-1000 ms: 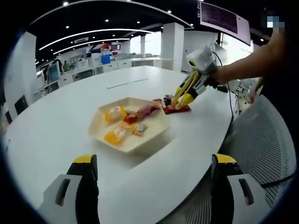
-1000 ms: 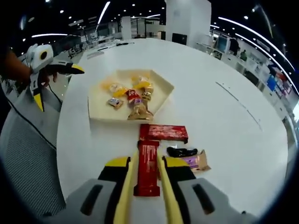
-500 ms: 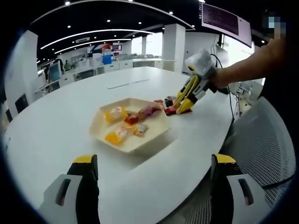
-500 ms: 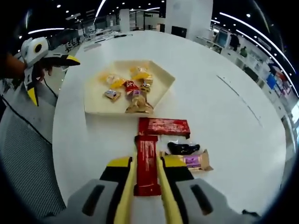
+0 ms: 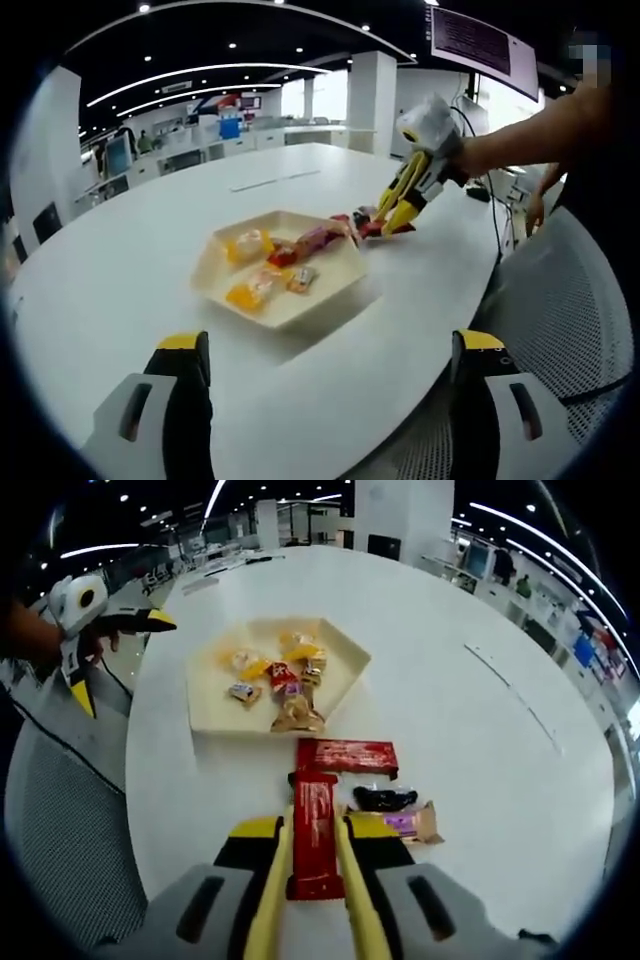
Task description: Place the target food into the container with the food tongs after gripping and lifting it, then release it inside without dropping or visibly crushing the food.
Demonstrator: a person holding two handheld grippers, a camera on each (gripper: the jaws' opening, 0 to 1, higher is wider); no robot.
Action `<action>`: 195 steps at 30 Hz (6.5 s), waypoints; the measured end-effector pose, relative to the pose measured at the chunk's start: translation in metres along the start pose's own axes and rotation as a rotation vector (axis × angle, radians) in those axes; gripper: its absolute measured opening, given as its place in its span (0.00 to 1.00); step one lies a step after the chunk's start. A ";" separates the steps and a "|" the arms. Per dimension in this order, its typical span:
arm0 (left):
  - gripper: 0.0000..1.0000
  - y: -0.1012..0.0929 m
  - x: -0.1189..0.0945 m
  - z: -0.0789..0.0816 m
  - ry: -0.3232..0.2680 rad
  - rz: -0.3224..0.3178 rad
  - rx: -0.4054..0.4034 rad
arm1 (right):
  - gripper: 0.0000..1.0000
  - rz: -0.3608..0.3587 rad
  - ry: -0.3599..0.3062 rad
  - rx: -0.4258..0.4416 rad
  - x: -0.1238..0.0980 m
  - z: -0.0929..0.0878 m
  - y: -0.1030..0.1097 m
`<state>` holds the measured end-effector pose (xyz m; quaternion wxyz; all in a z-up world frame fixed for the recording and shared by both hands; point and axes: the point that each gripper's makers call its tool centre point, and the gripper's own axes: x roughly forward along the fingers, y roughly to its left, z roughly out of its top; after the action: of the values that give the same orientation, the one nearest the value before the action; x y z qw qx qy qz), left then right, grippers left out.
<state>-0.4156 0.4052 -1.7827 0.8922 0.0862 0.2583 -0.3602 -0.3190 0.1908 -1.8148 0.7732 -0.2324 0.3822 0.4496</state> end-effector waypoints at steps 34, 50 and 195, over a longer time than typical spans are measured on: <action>0.99 -0.001 0.000 0.005 -0.028 0.000 0.013 | 0.23 -0.004 -0.044 -0.038 -0.036 0.062 -0.007; 0.99 0.001 -0.001 0.006 -0.028 0.010 0.018 | 0.23 0.054 -0.092 -0.109 -0.013 0.123 0.024; 0.99 -0.001 0.002 -0.005 0.024 -0.007 0.002 | 0.29 0.119 -0.018 0.006 -0.004 0.002 -0.065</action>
<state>-0.4172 0.4045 -1.7877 0.8878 0.0903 0.2688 -0.3626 -0.2628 0.1579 -1.8093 0.7492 -0.2028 0.3899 0.4956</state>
